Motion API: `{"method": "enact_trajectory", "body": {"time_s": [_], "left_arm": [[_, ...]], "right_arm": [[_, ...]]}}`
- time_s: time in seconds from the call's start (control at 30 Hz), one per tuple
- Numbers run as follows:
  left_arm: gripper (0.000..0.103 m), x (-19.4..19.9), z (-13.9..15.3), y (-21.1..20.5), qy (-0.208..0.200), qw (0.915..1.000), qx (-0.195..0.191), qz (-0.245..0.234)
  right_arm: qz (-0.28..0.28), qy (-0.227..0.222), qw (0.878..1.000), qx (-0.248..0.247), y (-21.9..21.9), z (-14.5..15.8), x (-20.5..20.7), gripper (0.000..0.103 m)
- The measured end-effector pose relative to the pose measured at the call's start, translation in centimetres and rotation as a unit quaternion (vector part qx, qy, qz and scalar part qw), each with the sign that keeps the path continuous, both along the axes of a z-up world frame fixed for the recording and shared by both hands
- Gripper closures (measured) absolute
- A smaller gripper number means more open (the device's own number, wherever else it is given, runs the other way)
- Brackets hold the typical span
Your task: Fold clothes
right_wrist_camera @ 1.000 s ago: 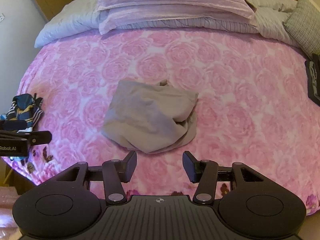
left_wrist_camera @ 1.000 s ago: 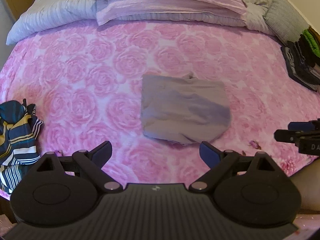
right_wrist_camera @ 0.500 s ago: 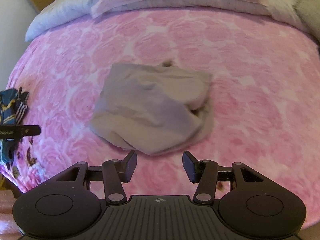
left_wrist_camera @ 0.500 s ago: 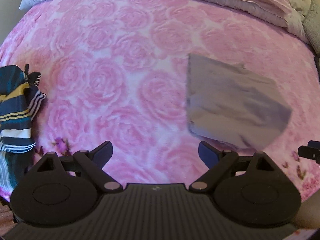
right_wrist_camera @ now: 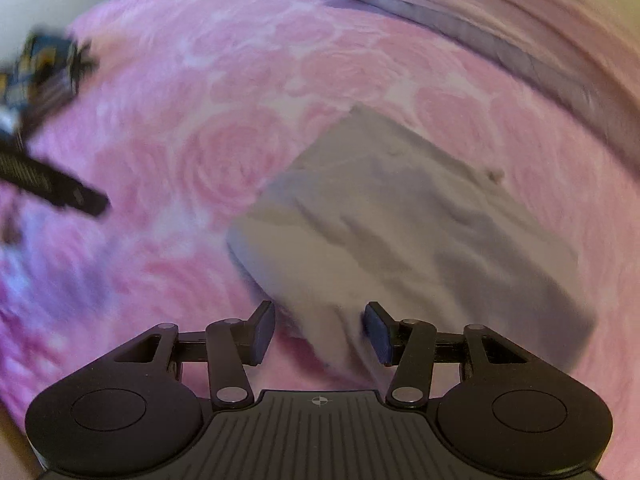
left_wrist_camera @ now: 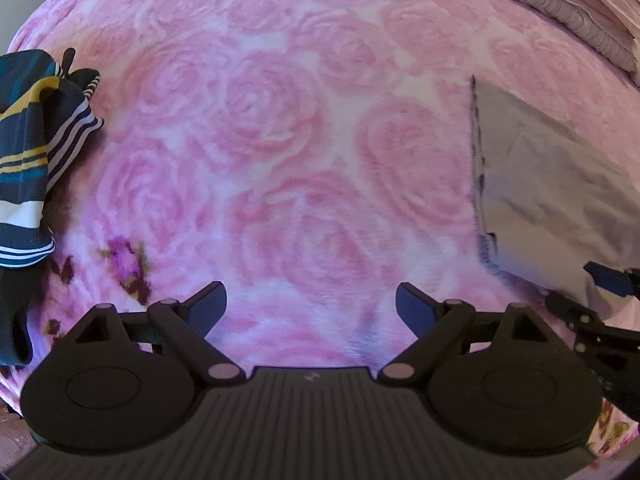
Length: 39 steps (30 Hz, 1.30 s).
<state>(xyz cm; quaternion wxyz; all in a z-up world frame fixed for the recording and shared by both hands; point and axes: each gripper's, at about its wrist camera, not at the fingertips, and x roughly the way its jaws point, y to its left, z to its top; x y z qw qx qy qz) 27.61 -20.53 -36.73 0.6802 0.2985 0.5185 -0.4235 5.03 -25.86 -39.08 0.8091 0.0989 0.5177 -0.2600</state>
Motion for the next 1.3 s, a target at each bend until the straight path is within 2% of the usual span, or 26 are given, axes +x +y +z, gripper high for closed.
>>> {"method": "enact_trajectory", "body": {"time_s": [0.03, 0.07, 0.13, 0.23, 0.27, 0.33, 0.43, 0.5, 0.63, 0.7, 0.77, 0.87, 0.9, 0.97, 1.03, 1.07, 1.13, 1.2, 1.3], "left_arm": [[0.015, 0.0, -0.1, 0.0, 0.000, 1.0000, 0.000, -0.002], [0.016, 0.0, -0.1, 0.1, 0.000, 1.0000, -0.001, -0.005], [0.017, -0.2, -0.1, 0.2, 0.001, 0.9999, -0.004, -0.011], [0.019, -0.8, -0.2, 0.2, 0.007, 0.9997, -0.005, -0.021], [0.019, -1.1, -0.2, 0.1, 0.010, 0.9997, -0.006, -0.024], [0.020, -2.1, -0.3, -0.1, 0.017, 0.9994, -0.006, -0.030], [0.020, -3.9, -0.5, -0.6, 0.030, 0.9986, -0.006, -0.042], [0.020, -5.5, -0.6, -0.9, 0.039, 0.9977, -0.006, -0.055], [0.021, -8.5, -0.9, -1.5, 0.047, 0.9957, 0.001, -0.080], [0.021, -9.7, -0.8, -1.6, 0.050, 0.9951, -0.001, -0.085], [0.021, -10.8, -0.7, -1.8, 0.052, 0.9945, -0.004, -0.091], [0.022, -12.1, -0.6, -2.0, 0.051, 0.9945, -0.008, -0.091], [0.022, -12.5, -0.6, -2.1, 0.050, 0.9947, -0.009, -0.089], [0.022, -13.0, -0.6, -2.3, 0.050, 0.9953, -0.007, -0.083], [0.022, -13.5, -0.6, -2.2, 0.045, 0.9960, -0.006, -0.076], [0.022, -13.8, -0.6, -2.1, 0.043, 0.9964, -0.006, -0.073], [0.022, -14.2, -0.6, -1.9, 0.038, 0.9972, -0.004, -0.065], [0.022, -14.5, -0.6, -1.6, 0.033, 0.9978, -0.003, -0.058], [0.023, -15.2, -0.5, -1.3, 0.024, 0.9986, -0.002, -0.046]], "right_arm": [[0.011, -0.009, 1.000, -0.011, 0.2, -0.3, -0.2, 0.096], [0.010, -0.021, 1.000, -0.016, 0.1, -0.1, -0.7, 0.096], [-0.022, -0.083, 0.996, -0.019, -0.9, 1.8, -2.7, 0.097], [-0.107, -0.186, 0.976, -0.022, -2.8, 6.2, -8.7, 0.098], [-0.145, -0.205, 0.968, -0.025, -3.4, 7.7, -11.2, 0.098], [-0.212, -0.211, 0.954, -0.031, -4.2, 9.7, -15.9, 0.098], [-0.318, -0.194, 0.928, 0.005, -4.9, 10.6, -23.5, 0.098], [-0.372, -0.153, 0.915, 0.035, -4.7, 9.5, -27.6, 0.097], [-0.424, -0.040, 0.896, 0.123, -4.3, 5.9, -32.5, 0.092], [-0.438, 0.005, 0.887, 0.143, -4.3, 5.0, -33.8, 0.089], [-0.429, 0.000, 0.894, 0.130, -4.5, 5.9, -34.7, 0.086], [-0.407, -0.016, 0.910, 0.072, -5.4, 8.1, -33.8, 0.076], [-0.391, -0.027, 0.918, 0.058, -6.1, 8.7, -33.4, 0.072], [-0.329, -0.052, 0.942, 0.042, -7.3, 9.8, -31.8, 0.064], [-0.256, -0.065, 0.964, 0.033, -8.2, 9.9, -29.7, 0.047], [-0.217, -0.071, 0.973, 0.031, -8.8, 9.7, -28.5, 0.045], [-0.157, -0.082, 0.984, 0.027, -10.0, 8.9, -26.1, 0.044], [-0.101, -0.098, 0.990, 0.030, -11.2, 7.7, -23.4, 0.044], [-0.029, -0.091, 0.995, 0.024, -11.7, 4.7, -20.0, 0.045]]}}
